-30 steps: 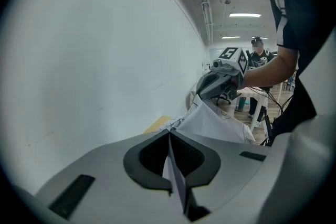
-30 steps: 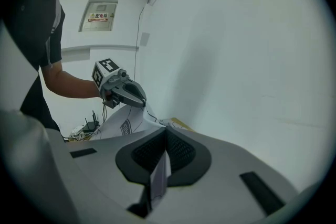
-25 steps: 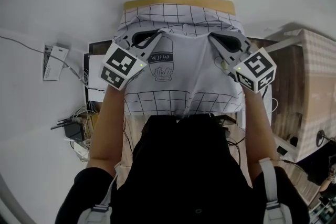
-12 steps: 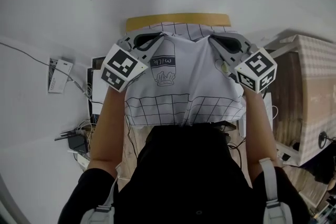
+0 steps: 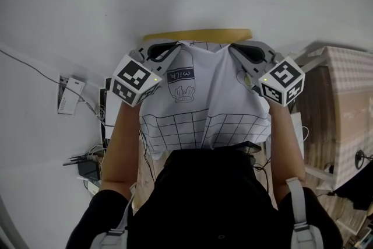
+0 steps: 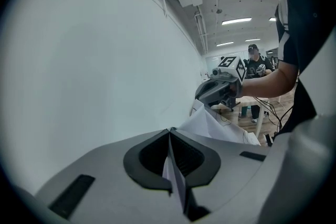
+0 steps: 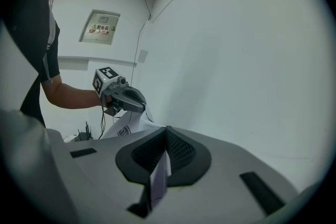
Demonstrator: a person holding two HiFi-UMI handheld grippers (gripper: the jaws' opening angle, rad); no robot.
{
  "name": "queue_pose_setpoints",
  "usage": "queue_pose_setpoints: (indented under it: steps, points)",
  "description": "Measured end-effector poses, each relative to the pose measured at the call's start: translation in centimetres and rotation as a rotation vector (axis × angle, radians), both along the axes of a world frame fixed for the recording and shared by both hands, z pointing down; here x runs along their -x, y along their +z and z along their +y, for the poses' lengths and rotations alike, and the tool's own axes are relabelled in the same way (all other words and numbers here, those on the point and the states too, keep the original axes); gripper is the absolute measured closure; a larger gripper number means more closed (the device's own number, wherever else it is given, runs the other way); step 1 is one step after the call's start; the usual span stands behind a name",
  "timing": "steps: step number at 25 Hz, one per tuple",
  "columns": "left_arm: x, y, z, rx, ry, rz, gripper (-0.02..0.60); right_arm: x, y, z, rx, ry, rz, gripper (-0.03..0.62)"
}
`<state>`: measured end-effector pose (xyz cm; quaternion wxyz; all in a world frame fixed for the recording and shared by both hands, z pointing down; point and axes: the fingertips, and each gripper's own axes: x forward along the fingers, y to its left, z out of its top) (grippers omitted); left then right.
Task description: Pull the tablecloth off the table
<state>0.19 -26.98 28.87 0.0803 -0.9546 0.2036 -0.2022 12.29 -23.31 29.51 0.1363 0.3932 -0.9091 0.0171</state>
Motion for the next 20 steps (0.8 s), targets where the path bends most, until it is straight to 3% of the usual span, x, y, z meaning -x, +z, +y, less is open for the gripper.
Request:
queue_pose_setpoints:
  steps: [20]
  points:
    - [1.6, -5.6, -0.3, -0.069, 0.012, 0.068, 0.566, 1.4, -5.1, -1.0, -0.074, 0.000, -0.012, 0.574]
